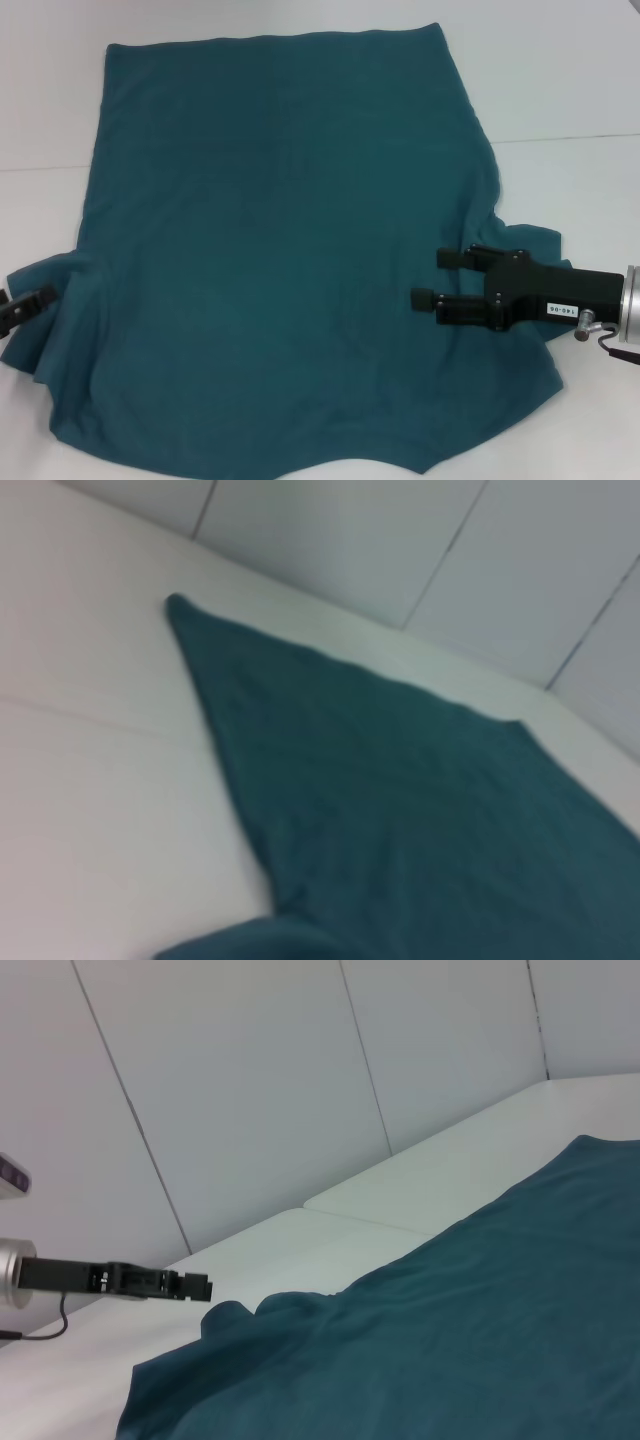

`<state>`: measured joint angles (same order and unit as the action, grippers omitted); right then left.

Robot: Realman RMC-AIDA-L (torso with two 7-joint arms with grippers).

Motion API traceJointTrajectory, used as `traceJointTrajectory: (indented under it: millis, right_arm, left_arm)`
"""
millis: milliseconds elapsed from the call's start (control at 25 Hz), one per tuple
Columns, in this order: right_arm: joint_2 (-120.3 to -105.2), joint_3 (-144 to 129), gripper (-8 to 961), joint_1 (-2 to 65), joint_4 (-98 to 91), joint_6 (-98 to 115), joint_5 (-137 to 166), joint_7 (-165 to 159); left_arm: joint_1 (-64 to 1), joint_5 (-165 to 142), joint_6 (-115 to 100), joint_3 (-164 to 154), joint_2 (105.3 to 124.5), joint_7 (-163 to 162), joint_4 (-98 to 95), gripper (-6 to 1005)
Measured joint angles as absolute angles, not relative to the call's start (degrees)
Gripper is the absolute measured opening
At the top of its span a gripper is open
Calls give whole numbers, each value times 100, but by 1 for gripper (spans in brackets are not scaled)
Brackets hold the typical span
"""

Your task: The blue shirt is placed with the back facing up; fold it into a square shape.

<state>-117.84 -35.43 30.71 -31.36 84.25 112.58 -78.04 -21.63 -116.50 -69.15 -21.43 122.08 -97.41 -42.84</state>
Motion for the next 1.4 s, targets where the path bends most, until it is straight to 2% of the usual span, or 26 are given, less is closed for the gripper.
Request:
traceJointTrajectory:
  millis: [1120,1400]
  right_arm:
    - [-11787,-3542,911,3071,-3182,8420,11258,-7945]
    - [-11793,-3542,911,3075,-3182,8421,11244,-7946]
  left_arm:
    - [-2362,-12134,-5983,-2351,12206,-9876,-3957,864]
    - [-2375,-12221,-5852,-2404,12217,-10032,-3992,695]
